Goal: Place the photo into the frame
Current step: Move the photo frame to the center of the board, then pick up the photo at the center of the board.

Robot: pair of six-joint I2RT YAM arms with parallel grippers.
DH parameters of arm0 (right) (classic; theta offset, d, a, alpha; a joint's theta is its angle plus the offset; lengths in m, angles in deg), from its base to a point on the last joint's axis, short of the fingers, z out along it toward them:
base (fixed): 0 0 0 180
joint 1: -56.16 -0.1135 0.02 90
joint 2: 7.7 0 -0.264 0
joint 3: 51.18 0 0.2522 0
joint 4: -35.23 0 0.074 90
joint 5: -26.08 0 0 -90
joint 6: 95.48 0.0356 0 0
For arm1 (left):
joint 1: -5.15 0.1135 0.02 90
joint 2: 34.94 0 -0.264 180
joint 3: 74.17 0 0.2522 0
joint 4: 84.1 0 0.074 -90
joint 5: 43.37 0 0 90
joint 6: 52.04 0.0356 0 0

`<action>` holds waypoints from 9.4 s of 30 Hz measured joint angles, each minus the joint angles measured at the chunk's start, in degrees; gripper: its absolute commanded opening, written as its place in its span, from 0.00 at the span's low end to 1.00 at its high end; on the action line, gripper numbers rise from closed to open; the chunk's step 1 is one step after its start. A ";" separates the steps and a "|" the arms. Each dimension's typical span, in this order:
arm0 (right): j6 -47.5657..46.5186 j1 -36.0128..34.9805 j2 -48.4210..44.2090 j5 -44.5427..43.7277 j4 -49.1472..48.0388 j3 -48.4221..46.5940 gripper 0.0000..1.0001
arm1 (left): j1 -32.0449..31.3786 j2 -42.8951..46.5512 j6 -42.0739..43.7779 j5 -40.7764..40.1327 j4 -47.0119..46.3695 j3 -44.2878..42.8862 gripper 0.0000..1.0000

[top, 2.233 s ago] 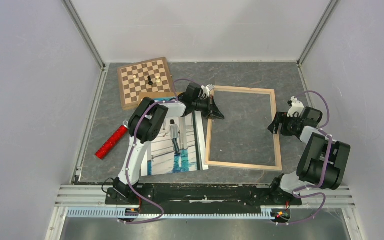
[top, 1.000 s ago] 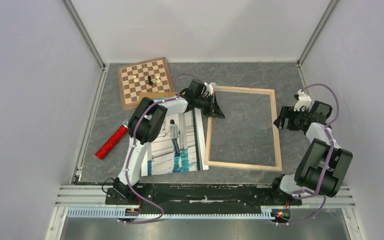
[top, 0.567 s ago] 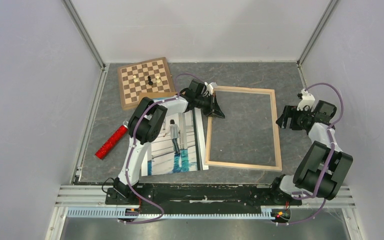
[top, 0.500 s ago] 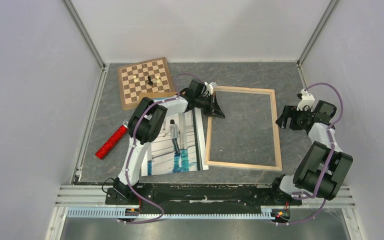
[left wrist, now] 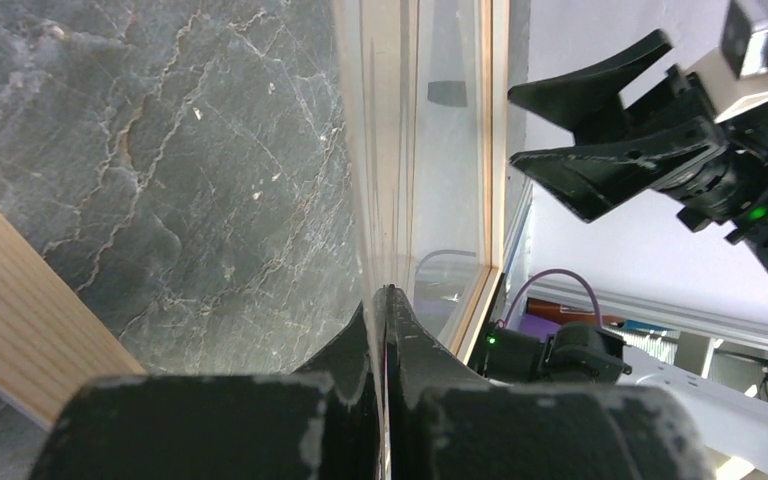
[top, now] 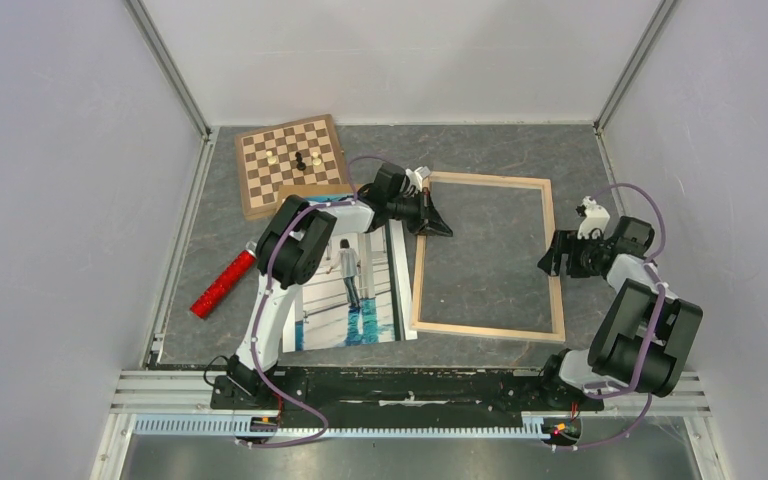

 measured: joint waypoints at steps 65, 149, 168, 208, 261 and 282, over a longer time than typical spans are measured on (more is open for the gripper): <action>-1.62 -3.96 -0.33 -1.68 0.22 -5.11 0.80 | -0.55 -0.02 -2.27 -1.73 -9.01 5.42 0.02; -7.17 -36.26 18.34 -15.98 -4.55 -15.32 0.76 | -1.05 0.28 -0.68 -0.42 -4.26 3.08 0.58; -7.13 -36.30 18.34 -16.87 -4.55 -15.32 0.75 | -1.55 3.13 7.69 -5.11 10.16 -0.55 0.73; -5.75 -36.30 16.09 -17.35 -3.43 -15.32 0.80 | 6.05 10.60 20.28 -13.44 33.73 -10.08 0.75; 2.27 -41.77 -12.24 -22.69 -6.12 -1.33 0.93 | 36.85 49.94 60.63 -28.98 61.59 23.93 0.81; 14.56 -57.00 31.89 -16.96 -14.36 -40.59 0.86 | 38.21 47.32 61.16 -23.43 58.40 26.56 0.79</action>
